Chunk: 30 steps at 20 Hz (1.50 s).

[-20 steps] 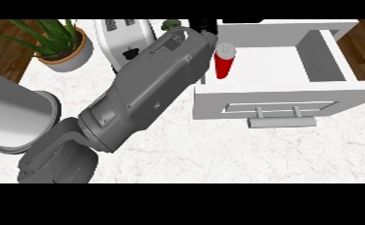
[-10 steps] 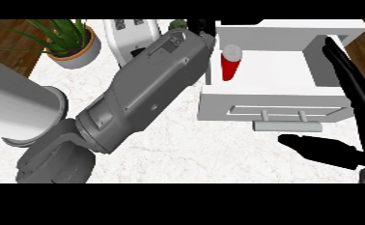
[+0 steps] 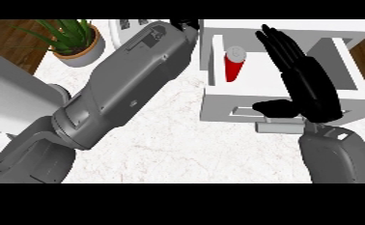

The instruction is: Pick up the can, place it into the drawer and close the drawer

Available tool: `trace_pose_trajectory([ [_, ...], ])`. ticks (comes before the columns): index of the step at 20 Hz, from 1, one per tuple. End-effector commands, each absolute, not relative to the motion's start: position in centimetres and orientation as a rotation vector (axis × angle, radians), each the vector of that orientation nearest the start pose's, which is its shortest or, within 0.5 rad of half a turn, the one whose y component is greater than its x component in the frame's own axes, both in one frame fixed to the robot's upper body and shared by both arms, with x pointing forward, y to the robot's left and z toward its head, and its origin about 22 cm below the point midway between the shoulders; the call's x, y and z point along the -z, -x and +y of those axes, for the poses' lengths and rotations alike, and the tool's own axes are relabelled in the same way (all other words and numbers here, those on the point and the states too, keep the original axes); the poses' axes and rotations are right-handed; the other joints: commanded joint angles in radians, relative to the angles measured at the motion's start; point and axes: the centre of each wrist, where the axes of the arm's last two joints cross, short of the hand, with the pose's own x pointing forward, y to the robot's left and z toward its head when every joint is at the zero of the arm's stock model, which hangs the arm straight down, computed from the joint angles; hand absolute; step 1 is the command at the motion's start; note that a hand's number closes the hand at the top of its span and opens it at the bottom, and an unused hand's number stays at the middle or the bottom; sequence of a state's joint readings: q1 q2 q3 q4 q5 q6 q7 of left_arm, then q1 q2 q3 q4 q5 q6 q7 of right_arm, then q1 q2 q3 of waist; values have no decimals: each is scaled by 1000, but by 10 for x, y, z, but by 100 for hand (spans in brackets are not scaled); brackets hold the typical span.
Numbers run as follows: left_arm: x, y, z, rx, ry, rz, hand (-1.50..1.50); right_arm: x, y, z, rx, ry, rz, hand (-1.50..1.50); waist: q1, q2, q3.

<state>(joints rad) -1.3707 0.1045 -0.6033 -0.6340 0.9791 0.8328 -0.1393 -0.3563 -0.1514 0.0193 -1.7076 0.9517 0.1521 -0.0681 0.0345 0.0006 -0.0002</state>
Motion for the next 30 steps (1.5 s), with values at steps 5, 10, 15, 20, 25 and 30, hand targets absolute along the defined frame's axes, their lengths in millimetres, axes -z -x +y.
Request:
trace_pose_trajectory([
  [5, -194, -423, 40, -155, -38, -1715, -150, -85, -355, -175, -1152, 994, -1749, -150, 3, 6, 0],
  [10, -208, -421, 59, -176, -50, -1690, -150, -61, -381, -190, -1146, 1036, -1690, -150, 4, 2, 1],
  [15, -208, -417, 81, -178, -49, -1701, -150, -43, -400, -204, -1156, 1136, -1635, -150, 19, 4, 1],
  [20, -218, -417, 107, -175, -50, -1713, -150, -17, -401, -210, -1133, 1199, -1625, -150, 28, 11, 2],
  [25, -217, -410, 93, -165, -31, -1705, -150, -27, -418, -198, -1086, 1256, -1644, -150, 35, 17, 2],
  [30, -222, -400, 88, -162, -28, -1705, -150, -35, -430, -206, -1062, 1303, -1674, -150, 42, 18, 3],
])
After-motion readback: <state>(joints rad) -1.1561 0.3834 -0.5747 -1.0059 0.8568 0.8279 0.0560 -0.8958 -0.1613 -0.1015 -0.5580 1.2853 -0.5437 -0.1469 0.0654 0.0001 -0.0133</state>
